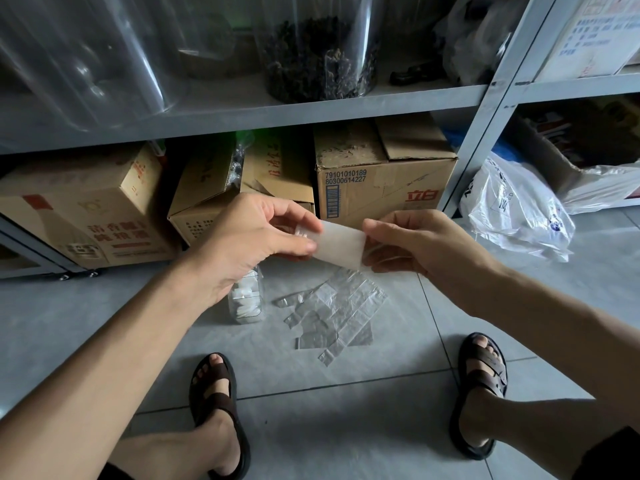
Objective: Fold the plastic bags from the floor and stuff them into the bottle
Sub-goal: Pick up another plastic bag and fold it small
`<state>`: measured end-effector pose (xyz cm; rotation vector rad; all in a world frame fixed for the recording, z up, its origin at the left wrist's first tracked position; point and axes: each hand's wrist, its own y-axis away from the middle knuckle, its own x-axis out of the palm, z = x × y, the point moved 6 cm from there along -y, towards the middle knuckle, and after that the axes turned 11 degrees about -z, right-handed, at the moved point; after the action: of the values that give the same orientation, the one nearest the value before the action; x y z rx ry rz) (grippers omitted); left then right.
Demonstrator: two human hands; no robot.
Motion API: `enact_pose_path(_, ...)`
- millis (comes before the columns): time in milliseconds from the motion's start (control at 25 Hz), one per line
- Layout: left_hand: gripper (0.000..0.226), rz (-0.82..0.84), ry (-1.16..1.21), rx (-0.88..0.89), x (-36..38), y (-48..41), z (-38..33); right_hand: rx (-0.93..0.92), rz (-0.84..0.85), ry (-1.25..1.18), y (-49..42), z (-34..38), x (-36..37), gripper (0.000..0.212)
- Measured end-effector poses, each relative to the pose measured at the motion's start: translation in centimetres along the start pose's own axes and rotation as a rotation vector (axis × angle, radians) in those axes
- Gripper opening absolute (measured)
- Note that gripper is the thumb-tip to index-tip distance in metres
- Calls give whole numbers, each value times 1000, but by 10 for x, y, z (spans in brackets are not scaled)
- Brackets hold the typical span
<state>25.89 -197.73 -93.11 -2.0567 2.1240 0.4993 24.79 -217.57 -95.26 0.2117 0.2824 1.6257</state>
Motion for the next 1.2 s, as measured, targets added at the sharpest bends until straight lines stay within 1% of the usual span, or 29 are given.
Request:
enact_pose_path(80, 26, 73, -80, 46, 6, 2, -2, -33, -25, 15, -2, 2, -2, 21)
enact_pose_path(200, 23, 150, -162, 94, 15, 6, -3, -63, 26, 81, -1, 0, 7, 6)
enact_pose_path(280, 24, 170, -175, 115, 19, 8, -5, -81, 31, 176, -1, -2, 11, 9)
enact_pose_path(360, 26, 162, -160, 126, 19, 7, -5, -65, 19, 215, -1, -3, 11, 12)
enact_pose_path(440, 30, 152, -103, 128, 17, 5, -4, -29, 35, 229, -1, -5, 11, 11)
enact_pose_path(560, 36, 85, 10, 61, 13, 1, 0, 9, 105, 288, 1, -9, 15, 7)
enact_pose_path(640, 35, 46, 88, -30, 15, 0, 6, -2, 95, 266, 1, -8, 15, 5)
enact_pose_path(760, 34, 50, 71, -107, 22, 4, 13, -39, 48, 178, 1, -3, 13, 3)
enact_pose_path(880, 28, 59, 67, -144, 26, 7, 16, -53, 44, 119, 1, -1, 12, 3)
enact_pose_path(1000, 14, 16, 90, -156, 24, 8, 15, -51, 35, 76, 1, 0, 12, 2)
enact_pose_path(1200, 13, -2, 137, -177, 24, 9, 12, -11, 22, -11, 0, -3, 10, 7)
